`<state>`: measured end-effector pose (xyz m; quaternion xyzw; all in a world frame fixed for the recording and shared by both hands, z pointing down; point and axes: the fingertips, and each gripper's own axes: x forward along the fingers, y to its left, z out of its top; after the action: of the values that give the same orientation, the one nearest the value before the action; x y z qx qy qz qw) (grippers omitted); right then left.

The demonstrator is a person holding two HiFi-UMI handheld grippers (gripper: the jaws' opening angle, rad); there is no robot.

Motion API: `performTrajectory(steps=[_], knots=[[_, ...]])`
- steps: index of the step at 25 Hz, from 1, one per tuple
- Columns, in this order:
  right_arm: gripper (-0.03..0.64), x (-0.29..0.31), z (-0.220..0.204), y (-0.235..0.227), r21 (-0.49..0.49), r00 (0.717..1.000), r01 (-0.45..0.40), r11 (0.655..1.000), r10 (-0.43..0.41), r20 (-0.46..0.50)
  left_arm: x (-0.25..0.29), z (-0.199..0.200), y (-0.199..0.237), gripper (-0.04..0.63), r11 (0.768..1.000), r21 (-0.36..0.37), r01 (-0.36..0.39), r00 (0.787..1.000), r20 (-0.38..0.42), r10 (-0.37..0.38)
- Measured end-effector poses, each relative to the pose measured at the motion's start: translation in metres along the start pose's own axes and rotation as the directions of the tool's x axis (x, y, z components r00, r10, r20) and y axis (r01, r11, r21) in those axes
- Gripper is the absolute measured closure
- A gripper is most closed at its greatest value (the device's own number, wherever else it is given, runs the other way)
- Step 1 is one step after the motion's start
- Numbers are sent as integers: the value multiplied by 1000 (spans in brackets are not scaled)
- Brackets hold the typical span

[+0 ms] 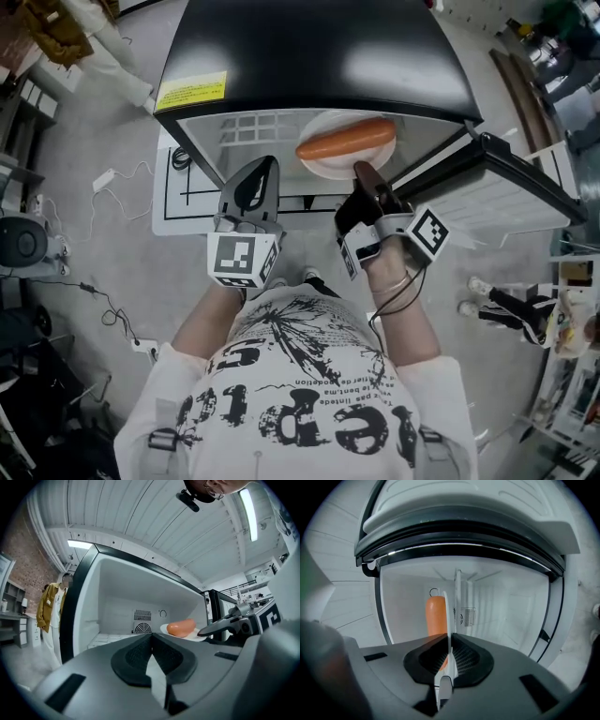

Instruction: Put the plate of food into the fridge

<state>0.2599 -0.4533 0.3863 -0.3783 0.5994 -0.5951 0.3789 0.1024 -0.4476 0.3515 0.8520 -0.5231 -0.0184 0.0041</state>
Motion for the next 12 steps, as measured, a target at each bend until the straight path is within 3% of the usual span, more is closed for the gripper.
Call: performTrajectory(steps=[7,12], knots=[[592,40,13,1,28,1000,27,999,-27,-15,21,-1,21,588,999,2,-48,999,-17,48],[589,34,11,-2,32,999,45,998,-44,-14,10,-3,18,588,998,9,-70,997,-15,70]])
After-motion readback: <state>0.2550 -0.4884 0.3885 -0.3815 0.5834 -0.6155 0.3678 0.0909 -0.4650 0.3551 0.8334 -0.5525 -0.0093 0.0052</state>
